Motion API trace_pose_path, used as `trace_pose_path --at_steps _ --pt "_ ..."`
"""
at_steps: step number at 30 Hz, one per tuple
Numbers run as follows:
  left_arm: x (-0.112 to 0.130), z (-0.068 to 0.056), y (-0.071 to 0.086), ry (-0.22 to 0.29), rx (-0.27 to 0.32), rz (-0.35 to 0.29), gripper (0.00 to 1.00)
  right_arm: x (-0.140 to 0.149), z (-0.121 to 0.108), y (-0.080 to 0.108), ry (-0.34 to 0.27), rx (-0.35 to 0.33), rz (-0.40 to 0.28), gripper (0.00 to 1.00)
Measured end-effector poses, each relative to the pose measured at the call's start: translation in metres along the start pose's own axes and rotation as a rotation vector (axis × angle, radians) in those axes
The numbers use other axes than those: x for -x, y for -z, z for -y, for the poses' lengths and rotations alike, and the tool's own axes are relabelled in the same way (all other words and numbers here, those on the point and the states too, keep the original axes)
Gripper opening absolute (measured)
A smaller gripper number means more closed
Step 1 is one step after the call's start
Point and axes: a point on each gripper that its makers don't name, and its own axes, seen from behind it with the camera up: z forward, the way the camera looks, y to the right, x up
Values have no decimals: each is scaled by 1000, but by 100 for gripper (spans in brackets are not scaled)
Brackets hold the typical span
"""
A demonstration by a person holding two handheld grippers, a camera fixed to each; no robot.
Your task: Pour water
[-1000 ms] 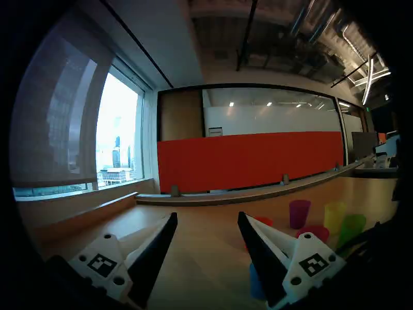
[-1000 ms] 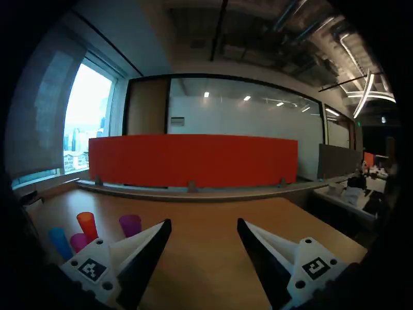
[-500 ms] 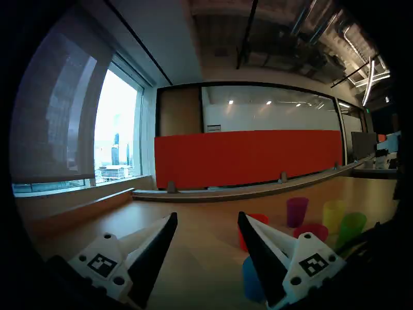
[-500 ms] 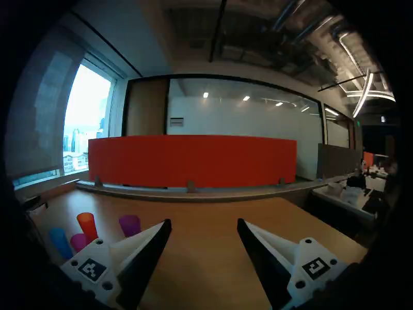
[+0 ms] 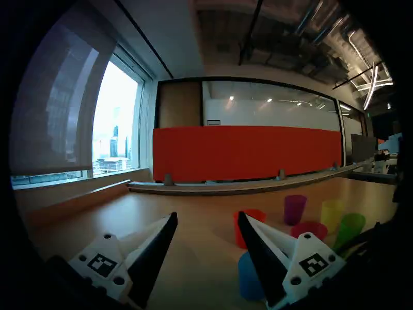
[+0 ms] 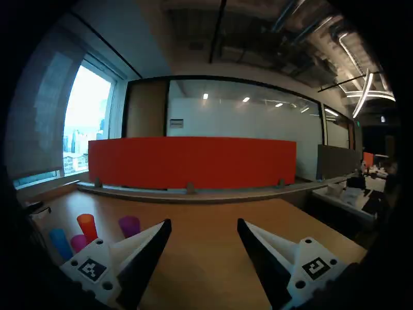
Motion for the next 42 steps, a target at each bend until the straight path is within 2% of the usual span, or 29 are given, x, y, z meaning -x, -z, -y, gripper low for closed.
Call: trace_pose_path --at_steps 20,30,42 --pt "8 -3 -4 7 18 31 87 2 0 2 7 -8 -14 99" --pt "7 -3 -5 6 18 31 87 -1 -6 3 10 -20 -61 99" --pt "7 -3 -4 6 18 32 87 2 1 -6 47 -63 -123 99"
